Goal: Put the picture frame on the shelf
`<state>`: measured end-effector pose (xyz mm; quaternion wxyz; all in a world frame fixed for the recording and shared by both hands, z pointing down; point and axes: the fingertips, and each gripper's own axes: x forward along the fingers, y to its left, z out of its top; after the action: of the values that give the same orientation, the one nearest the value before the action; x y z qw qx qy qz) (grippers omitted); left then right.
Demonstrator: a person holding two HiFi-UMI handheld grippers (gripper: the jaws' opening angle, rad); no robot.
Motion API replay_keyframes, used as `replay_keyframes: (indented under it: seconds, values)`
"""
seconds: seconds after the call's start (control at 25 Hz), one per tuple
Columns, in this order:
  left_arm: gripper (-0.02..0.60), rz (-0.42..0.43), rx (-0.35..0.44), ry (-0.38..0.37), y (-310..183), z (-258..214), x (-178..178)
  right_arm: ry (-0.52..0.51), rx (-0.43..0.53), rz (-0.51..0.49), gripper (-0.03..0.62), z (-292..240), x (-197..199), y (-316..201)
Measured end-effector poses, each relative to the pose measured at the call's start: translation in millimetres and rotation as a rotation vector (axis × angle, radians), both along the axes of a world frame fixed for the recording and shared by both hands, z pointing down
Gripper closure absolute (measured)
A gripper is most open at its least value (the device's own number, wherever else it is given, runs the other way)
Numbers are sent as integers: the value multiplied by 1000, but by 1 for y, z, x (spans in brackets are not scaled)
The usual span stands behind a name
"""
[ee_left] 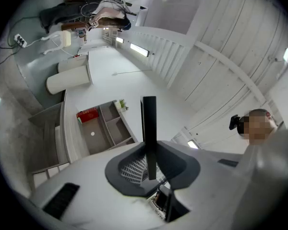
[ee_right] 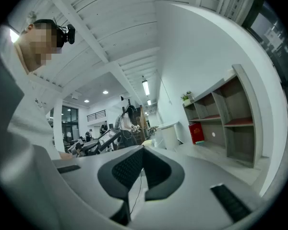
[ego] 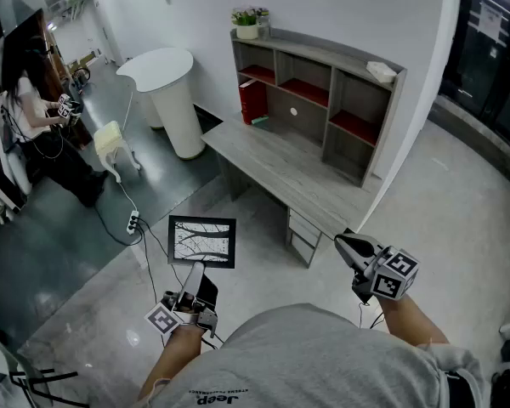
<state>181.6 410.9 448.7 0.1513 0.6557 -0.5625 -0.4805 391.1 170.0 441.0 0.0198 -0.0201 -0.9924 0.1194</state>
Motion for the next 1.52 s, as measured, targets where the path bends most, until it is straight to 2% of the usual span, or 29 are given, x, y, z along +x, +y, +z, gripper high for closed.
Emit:
replay_keyframes:
  seconds: [0.44, 0.84, 1.28, 1.52]
  values:
    - [502, 13, 7, 2, -1, -6, 4, -15, 3, 8, 603, -3, 7, 1]
    - [502, 27, -2, -3, -24, -8, 17, -14, -1, 30, 595, -8, 20, -14]
    - [502, 42, 3, -12, -82, -11, 76, -15, -18, 21, 594, -4, 89, -60]
    - [502, 36, 12, 3, -109, -10, 112, -6, 19, -22, 594, -1, 121, -77]
